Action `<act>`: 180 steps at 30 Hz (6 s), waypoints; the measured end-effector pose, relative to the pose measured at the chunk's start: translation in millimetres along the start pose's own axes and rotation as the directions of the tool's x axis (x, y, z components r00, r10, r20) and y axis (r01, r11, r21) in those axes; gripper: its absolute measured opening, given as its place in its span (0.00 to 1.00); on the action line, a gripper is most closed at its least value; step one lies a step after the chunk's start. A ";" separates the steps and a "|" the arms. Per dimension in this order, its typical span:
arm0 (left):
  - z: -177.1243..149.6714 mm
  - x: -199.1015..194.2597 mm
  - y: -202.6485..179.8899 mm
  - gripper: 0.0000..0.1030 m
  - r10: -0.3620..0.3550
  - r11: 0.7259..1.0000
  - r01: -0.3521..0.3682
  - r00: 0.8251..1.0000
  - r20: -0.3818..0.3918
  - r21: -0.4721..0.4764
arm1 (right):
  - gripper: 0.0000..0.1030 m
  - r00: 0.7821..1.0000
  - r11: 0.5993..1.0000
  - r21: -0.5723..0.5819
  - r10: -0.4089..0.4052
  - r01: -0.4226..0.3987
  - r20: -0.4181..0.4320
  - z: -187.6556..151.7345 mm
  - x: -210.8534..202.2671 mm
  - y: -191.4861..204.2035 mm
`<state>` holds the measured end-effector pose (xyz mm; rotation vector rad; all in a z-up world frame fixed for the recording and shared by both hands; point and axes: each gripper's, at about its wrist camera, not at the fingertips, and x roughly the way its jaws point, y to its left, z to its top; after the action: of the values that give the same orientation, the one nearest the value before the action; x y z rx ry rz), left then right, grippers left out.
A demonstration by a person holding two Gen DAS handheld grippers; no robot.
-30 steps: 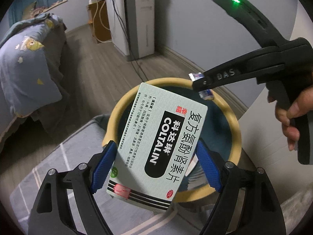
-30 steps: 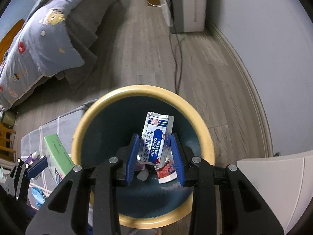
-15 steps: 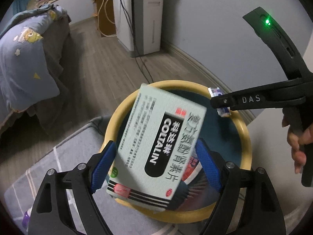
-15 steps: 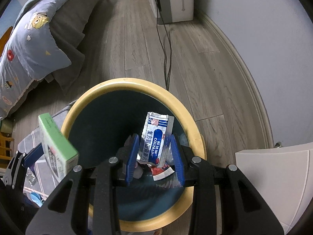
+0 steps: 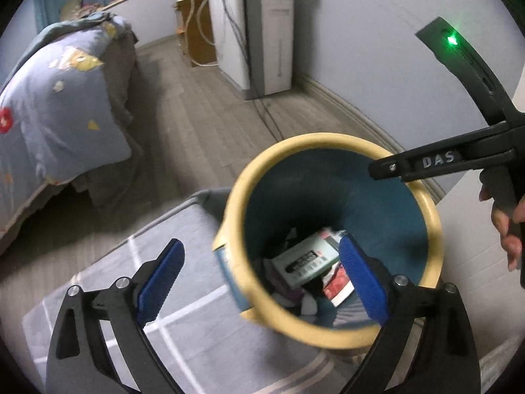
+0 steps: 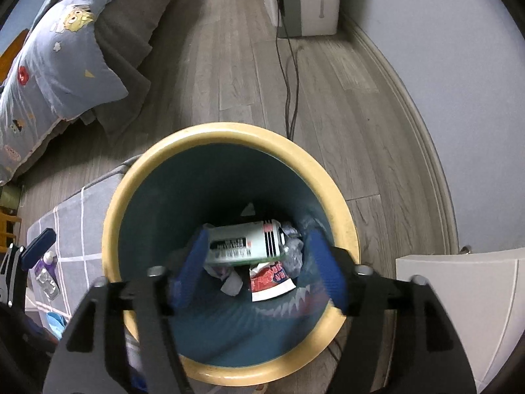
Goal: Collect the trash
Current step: 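Open both grippers to drop the packet and box into the bin, then move both tools back over the cushion toward the spray bottle and blister pack, then grasp the clear blister pack with the left gripper while the right gripper grasps the purple spray bottle, then carry the blister pack and purple spray bottle over the teal bin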
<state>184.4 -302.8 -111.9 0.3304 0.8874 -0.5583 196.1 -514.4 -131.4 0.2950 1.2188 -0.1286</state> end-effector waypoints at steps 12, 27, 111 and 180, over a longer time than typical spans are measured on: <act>-31.3 -81.6 72.9 0.92 0.069 0.991 -0.064 0.997 0.039 -0.121 | 0.94 0.997 0.997 -0.065 -0.030 0.035 0.076 0.4 -35.7 42.6; -114.7 -157.5 202.1 0.94 0.257 0.901 -0.240 0.966 -0.002 -0.362 | 0.94 0.994 0.985 -0.155 0.091 -0.081 0.056 -17.6 -44.7 150.4; -182.0 -154.2 328.3 0.08 0.235 0.885 -0.239 0.970 -0.058 -0.400 | 0.94 0.982 0.956 -0.244 0.129 -0.160 -0.141 -85.4 73.9 412.3; -14.2 -72.6 85.6 0.08 -0.058 0.995 0.067 0.992 0.109 -0.075 | 0.31 0.982 0.999 -0.005 -0.047 0.049 0.184 -19.6 -69.9 61.8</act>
<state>188.9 -203.2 -58.4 0.2002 0.8166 -0.5917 170.1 -453.9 -62.5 0.2406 1.0435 -0.1879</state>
